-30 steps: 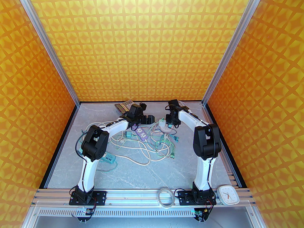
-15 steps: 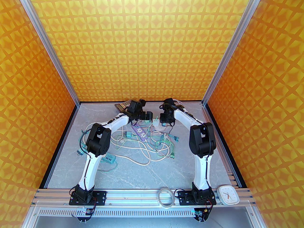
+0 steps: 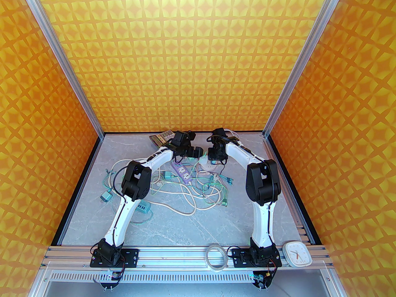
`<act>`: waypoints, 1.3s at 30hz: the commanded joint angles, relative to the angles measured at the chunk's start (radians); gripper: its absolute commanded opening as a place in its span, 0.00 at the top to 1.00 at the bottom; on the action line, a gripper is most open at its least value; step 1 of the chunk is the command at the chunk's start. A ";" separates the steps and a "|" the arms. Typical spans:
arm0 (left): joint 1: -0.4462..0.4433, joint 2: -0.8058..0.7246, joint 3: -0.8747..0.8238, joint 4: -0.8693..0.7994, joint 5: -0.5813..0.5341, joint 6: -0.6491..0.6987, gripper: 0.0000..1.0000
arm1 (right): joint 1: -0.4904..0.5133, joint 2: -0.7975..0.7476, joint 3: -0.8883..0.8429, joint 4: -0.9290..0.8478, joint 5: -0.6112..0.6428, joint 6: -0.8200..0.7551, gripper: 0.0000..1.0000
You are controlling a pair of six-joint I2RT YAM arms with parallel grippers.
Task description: Pull the plug off the socket
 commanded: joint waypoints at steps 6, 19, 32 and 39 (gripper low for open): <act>-0.008 -0.066 -0.082 0.037 0.023 -0.059 0.17 | 0.010 -0.002 -0.008 -0.013 0.001 0.010 0.68; -0.015 -0.038 -0.104 -0.025 0.001 -0.065 0.21 | 0.010 -0.003 -0.015 -0.018 0.049 0.012 0.68; -0.018 -0.104 -0.173 -0.008 -0.012 -0.063 0.23 | 0.012 -0.001 -0.015 -0.018 0.077 0.029 0.69; -0.033 -0.083 -0.155 -0.016 -0.010 -0.068 0.23 | 0.011 0.002 -0.004 -0.026 0.062 0.026 0.69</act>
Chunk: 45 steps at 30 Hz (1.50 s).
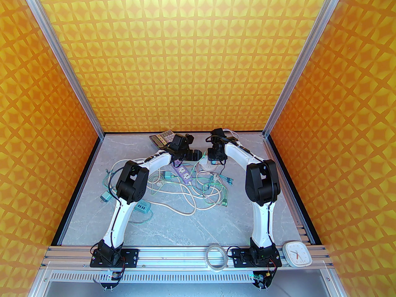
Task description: Pull the plug off the socket
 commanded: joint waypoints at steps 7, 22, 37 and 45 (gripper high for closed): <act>-0.037 0.061 0.036 -0.122 -0.034 0.003 0.25 | 0.023 0.010 0.001 -0.045 0.092 -0.001 0.69; -0.036 0.073 0.046 -0.149 -0.054 0.011 0.27 | -0.007 0.007 0.011 -0.047 0.065 0.023 0.71; -0.048 0.098 0.101 -0.195 -0.070 0.022 0.29 | 0.088 0.054 0.090 -0.098 0.131 -0.003 0.70; -0.048 0.103 0.108 -0.207 -0.073 0.024 0.29 | -0.040 -0.009 -0.012 -0.027 -0.004 0.067 0.71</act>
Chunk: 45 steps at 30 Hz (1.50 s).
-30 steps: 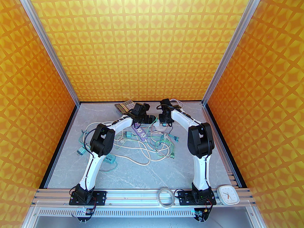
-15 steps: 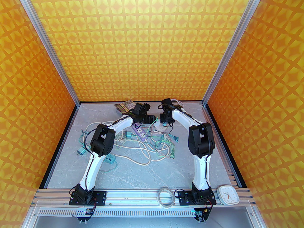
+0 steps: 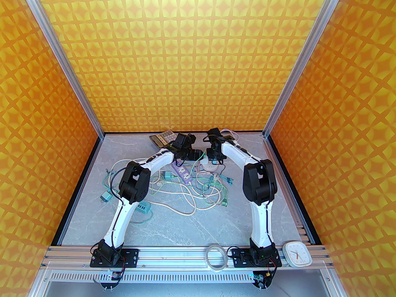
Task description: Pull the plug off the socket
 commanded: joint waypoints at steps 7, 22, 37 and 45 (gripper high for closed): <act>-0.024 0.077 0.028 -0.115 -0.031 0.027 0.30 | 0.038 0.001 0.016 -0.023 -0.005 -0.007 0.70; -0.035 0.090 0.054 -0.157 -0.060 0.047 0.31 | -0.024 -0.029 -0.017 0.005 -0.073 0.020 0.71; -0.048 0.123 0.100 -0.201 -0.086 0.054 0.33 | 0.081 0.000 0.061 -0.060 0.024 -0.019 0.70; -0.050 0.123 0.103 -0.212 -0.093 0.060 0.33 | -0.031 -0.042 -0.010 -0.008 -0.069 0.029 0.70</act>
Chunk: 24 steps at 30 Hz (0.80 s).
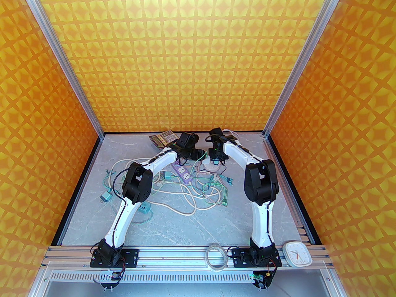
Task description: Pull the plug off the socket
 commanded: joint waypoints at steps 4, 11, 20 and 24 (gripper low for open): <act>-0.025 0.084 -0.002 -0.109 -0.037 0.029 0.33 | -0.002 -0.035 -0.017 0.026 -0.099 0.027 0.70; -0.030 0.097 0.015 -0.120 -0.037 0.030 0.33 | 0.109 0.011 0.051 -0.011 -0.064 0.007 0.69; -0.029 0.106 0.024 -0.135 -0.041 0.034 0.33 | 0.007 -0.048 -0.007 0.013 -0.062 0.017 0.70; -0.032 0.111 0.036 -0.139 -0.042 0.034 0.33 | -0.004 -0.054 -0.016 0.017 -0.084 0.011 0.70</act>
